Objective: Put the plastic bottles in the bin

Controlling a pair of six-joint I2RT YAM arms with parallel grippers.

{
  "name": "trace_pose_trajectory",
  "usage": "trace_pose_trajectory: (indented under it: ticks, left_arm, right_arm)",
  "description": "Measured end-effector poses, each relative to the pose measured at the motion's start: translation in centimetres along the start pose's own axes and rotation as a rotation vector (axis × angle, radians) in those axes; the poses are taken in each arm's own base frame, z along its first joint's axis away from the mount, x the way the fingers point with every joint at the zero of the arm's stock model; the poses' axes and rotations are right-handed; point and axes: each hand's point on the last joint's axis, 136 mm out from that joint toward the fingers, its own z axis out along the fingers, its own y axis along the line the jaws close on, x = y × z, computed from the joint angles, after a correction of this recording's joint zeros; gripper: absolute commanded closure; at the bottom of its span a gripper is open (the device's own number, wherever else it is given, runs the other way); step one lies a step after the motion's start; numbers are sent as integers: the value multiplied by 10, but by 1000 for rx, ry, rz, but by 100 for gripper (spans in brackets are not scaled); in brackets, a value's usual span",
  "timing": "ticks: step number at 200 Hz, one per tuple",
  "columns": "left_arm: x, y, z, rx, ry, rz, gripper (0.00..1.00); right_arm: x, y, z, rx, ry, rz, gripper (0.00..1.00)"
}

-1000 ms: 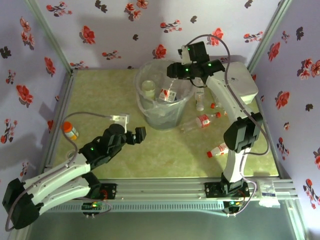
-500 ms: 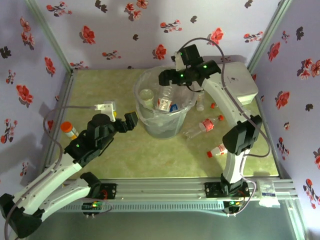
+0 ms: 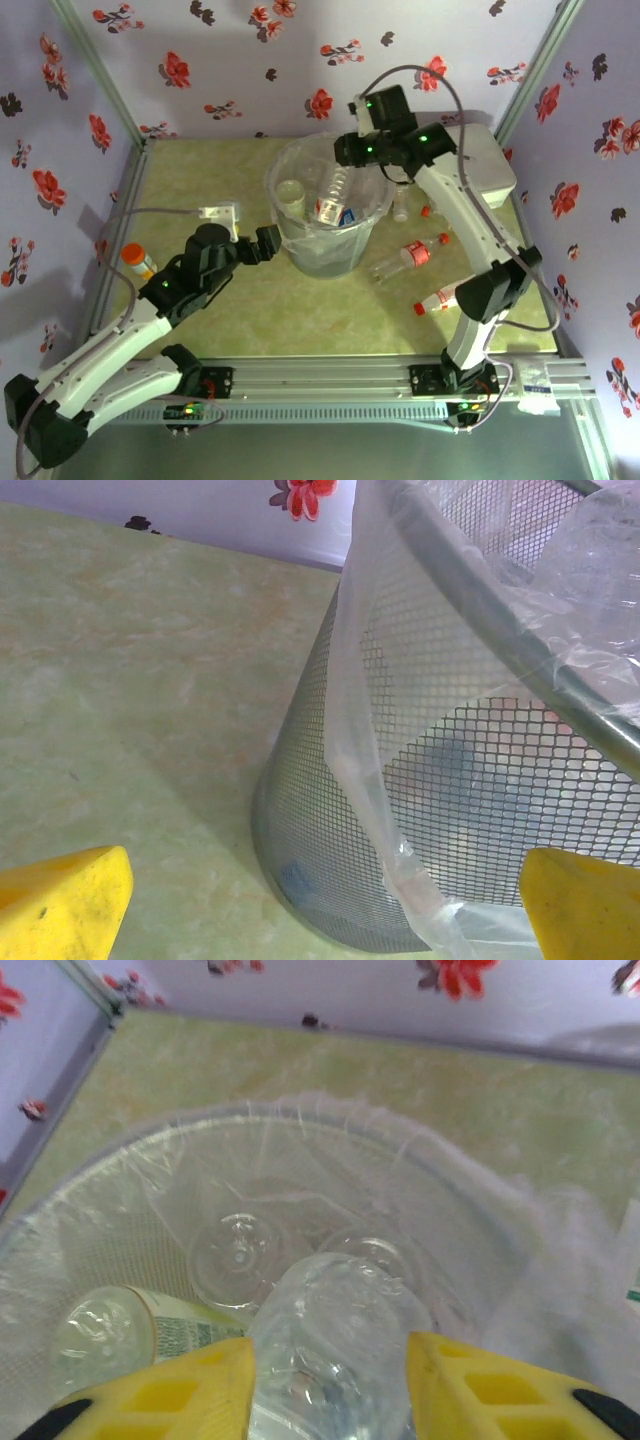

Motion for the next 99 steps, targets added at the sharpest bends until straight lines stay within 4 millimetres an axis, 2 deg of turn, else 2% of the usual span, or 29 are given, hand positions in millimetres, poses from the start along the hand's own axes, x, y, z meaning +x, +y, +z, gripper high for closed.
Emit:
trace_pose_trajectory:
  ticks: [12,27,82,99]
  left_arm:
    - [0,0,0,1,-2,-1,0]
    - [0,0,1,4,-4,-2,0]
    - [3,-2,6,9,2,-6,0]
    - [4,-1,7,10,2,-6,0]
  right_arm:
    - [2,2,17,7,5,-14,63]
    - [-4,11,26,-17,-26,-25,63]
    - [-16,44,36,-122,-73,-35,64]
    - [-18,46,34,-131,-79,-36,56]
